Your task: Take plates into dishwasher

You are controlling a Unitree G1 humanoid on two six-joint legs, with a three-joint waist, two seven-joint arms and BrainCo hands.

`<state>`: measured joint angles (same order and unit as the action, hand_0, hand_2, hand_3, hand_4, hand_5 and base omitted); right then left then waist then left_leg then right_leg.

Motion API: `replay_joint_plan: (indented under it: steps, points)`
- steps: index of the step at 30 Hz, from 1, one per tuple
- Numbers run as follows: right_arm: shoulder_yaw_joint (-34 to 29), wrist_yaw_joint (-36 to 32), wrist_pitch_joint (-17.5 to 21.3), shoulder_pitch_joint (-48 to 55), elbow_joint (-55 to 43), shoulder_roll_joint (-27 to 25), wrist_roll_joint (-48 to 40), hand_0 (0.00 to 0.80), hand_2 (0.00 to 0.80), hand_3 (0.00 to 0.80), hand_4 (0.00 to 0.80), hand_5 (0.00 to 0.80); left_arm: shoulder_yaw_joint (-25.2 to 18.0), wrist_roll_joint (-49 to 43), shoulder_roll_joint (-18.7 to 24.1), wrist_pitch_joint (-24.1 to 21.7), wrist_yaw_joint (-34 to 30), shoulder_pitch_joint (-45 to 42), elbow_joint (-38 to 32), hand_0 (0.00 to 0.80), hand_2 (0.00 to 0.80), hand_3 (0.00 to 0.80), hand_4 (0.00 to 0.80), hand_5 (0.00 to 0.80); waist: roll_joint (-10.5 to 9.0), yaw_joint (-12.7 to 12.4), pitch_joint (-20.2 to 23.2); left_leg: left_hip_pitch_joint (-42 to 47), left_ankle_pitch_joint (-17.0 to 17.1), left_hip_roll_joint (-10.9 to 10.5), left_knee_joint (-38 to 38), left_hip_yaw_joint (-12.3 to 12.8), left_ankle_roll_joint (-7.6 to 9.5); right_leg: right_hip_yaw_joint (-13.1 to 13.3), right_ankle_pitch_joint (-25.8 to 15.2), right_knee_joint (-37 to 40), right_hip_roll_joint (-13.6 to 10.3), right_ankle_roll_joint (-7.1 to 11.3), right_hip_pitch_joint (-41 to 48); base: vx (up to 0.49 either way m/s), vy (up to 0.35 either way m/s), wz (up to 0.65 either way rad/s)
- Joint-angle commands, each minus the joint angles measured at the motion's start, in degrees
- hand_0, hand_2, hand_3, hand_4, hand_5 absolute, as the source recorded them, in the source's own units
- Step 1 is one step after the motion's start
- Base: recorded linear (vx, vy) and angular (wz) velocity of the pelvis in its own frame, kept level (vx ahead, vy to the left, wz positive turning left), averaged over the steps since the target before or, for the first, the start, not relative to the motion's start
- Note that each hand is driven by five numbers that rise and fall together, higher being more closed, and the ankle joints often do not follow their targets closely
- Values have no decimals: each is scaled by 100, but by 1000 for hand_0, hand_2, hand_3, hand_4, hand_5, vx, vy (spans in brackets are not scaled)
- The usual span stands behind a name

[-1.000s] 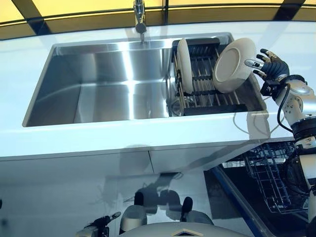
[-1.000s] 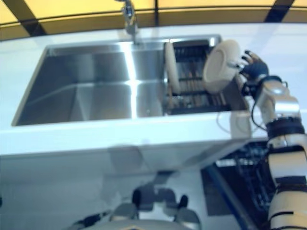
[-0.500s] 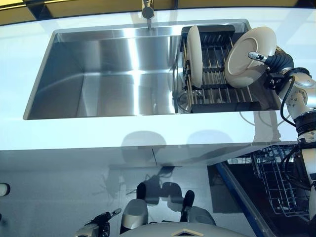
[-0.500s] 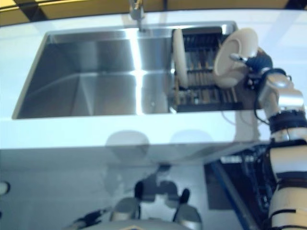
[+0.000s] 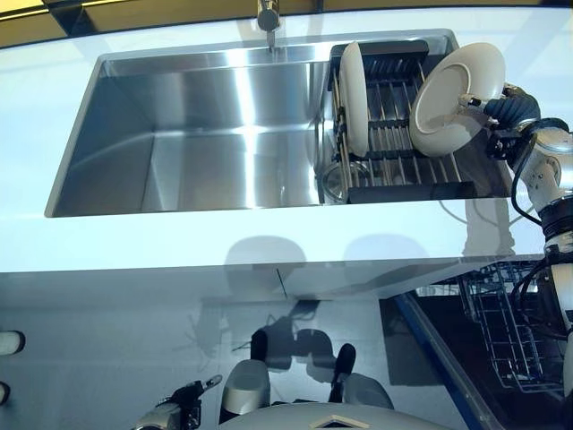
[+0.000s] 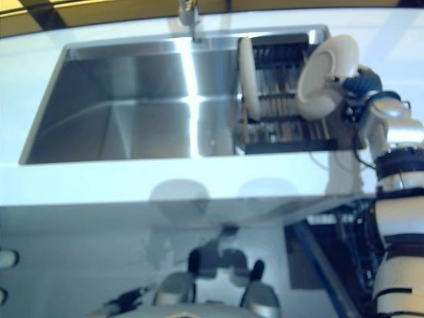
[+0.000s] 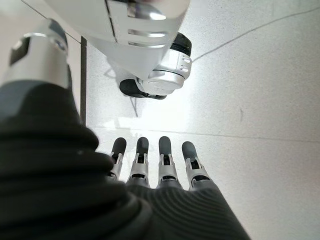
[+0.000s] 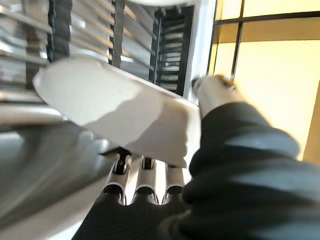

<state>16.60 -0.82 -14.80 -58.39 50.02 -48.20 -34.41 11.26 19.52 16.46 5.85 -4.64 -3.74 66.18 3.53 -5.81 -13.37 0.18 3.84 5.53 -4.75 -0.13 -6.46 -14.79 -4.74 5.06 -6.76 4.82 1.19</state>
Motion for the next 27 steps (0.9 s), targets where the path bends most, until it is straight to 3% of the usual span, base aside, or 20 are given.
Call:
replay_joint_plan:
  steps: [1, 18, 27]
  points:
    - [537, 377, 443, -706, -92, -473, 329, 800, 800, 800, 800, 800, 472, 121, 221, 54, 10, 61, 78, 0, 0, 0, 0, 0, -358, -112, 158, -28, -66, -173, -25, 140, 106, 85, -56, -19, -291, 202, -34, 0, 0, 0]
    - [575, 463, 533, -587, -109, -752, 563, 800, 800, 800, 800, 800, 441, -35, 224, 80, -12, -81, 95, 0, 0, 0, 0, 0, -497, -68, 524, 247, -180, -161, -25, 246, 127, 140, 2, -6, -260, 242, 193, -4, 10, 0]
    - [493, 275, 627, -362, -645, -1378, 612, 800, 800, 800, 800, 800, 367, -170, 268, 144, -139, -87, 45, 0, 0, 0, 0, 0, -723, 196, 731, 492, -337, -207, -25, 426, 215, 418, -43, -6, -232, 299, 274, -21, 80, -7]
